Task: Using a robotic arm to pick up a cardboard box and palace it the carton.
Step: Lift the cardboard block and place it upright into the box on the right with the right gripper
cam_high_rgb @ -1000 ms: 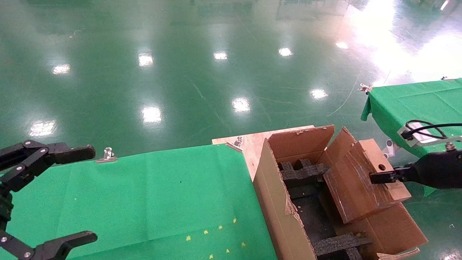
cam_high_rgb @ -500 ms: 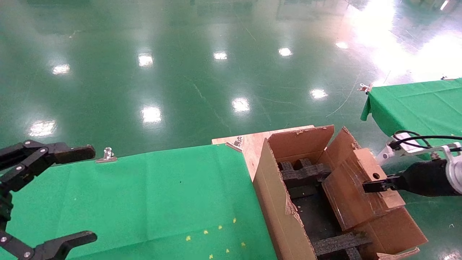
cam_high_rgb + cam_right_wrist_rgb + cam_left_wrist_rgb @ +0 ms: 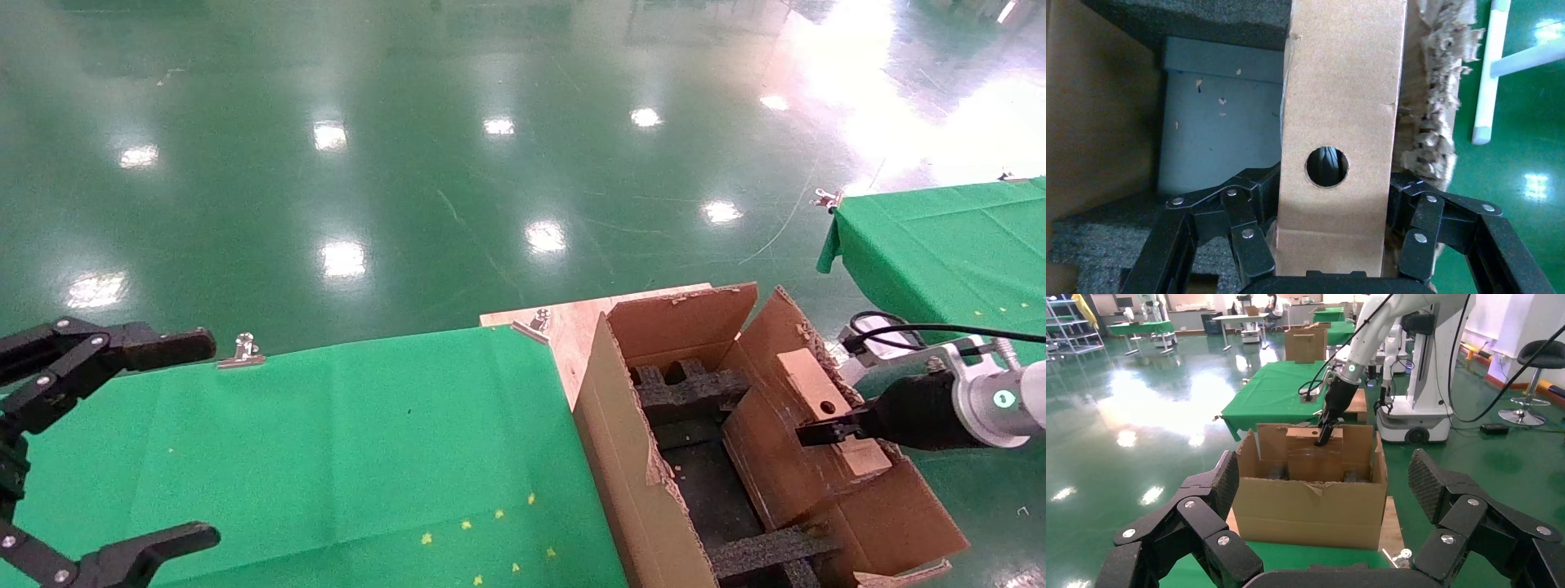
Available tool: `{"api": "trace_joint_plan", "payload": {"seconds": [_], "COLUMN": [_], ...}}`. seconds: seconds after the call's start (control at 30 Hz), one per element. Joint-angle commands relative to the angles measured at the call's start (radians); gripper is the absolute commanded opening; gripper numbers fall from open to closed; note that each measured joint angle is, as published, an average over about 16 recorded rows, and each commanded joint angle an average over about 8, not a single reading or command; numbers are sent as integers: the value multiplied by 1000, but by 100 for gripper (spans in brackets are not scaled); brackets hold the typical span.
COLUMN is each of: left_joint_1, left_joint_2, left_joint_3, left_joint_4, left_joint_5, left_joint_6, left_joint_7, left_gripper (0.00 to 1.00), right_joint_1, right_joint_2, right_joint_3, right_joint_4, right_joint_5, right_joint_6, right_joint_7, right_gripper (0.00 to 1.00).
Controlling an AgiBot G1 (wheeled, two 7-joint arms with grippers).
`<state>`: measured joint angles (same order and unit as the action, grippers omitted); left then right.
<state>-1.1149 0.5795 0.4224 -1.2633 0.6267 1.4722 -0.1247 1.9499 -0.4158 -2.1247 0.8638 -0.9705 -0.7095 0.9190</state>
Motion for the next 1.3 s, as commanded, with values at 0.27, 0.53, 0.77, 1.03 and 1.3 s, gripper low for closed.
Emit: {"api": "trace_joint_plan", "payload": {"seconds": [0.27,0.53,0.77,1.03,1.3], "left_joint_1": [0,0,0,0,0], "left_joint_2": [0,0,0,0,0], "left_joint_3": [0,0,0,0,1], "left_joint_4": [0,0,0,0,0], "left_joint_5": [0,0,0,0,0], "left_joint_6": [0,0,0,0,0], "left_joint_7": [0,0,0,0,0], "left_gripper": [100,100,100,100,100], "right_joint_1": [-66,-119,-160,-216,-271], "right_joint_2": [-57,-95,-121,-166,-216], "right_joint_3": [6,17,20,22,30], "right_joint_4": [-52,-97,-131,-183,-245], "right_joint_5": [28,62,80,94,115], "right_joint_6": [27,35,40,53,53], "right_joint_7": [-35,-57,-74,-94,-118], "right_gripper": [0,0,0,0,0]}}
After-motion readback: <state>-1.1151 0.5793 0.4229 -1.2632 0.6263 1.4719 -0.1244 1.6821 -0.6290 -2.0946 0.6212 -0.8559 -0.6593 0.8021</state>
